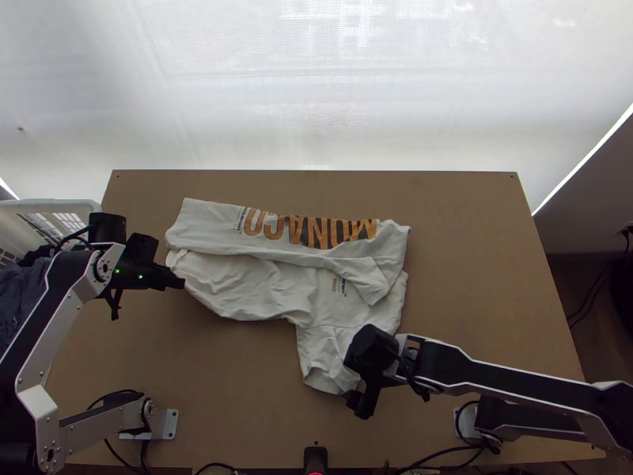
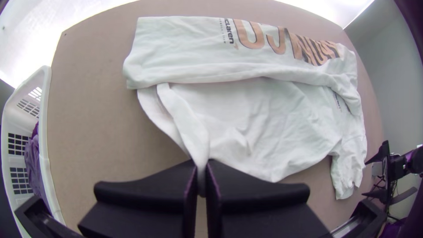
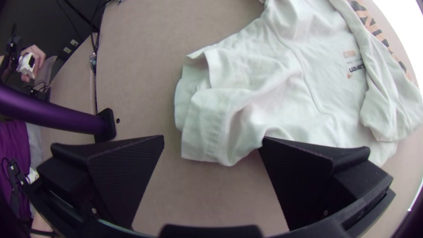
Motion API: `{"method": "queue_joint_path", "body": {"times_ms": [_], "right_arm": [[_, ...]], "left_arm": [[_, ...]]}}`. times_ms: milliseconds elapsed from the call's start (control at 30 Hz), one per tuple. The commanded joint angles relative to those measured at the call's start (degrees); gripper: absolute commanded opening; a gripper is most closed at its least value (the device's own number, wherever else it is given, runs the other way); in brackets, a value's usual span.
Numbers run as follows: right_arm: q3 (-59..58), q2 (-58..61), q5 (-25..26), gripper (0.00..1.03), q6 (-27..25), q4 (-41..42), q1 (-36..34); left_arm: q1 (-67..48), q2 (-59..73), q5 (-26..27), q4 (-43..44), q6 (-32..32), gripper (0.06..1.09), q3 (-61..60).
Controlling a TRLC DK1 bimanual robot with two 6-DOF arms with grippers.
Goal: Fold the t-shirt
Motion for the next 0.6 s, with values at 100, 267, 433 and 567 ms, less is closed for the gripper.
{"method": "queue_joint_path", "body": {"times_ms": [100,267,433,567], "right_arm": [[0.34,7.29,0.18,0.94,0.16,5.10,2.76],[-0.98,8.26,2.56,0.79,0.77,6.95,2.41],[-1.95,7.73,3.96,0.37,0.51,6.95,1.53],[-1.95,6.94,3.96,0.03,-0.02,5.72,0.13]], "left_arm": [[0.46,-0.04,-0.43,-0.42,-0.29,0.09,1.30],[0.46,-0.04,-0.43,-0.77,-0.29,0.09,1.22],[0.54,-0.13,-0.52,-0.77,-0.02,0.09,1.48],[0.63,-0.22,-0.52,-0.77,0.24,0.09,1.74]]}}
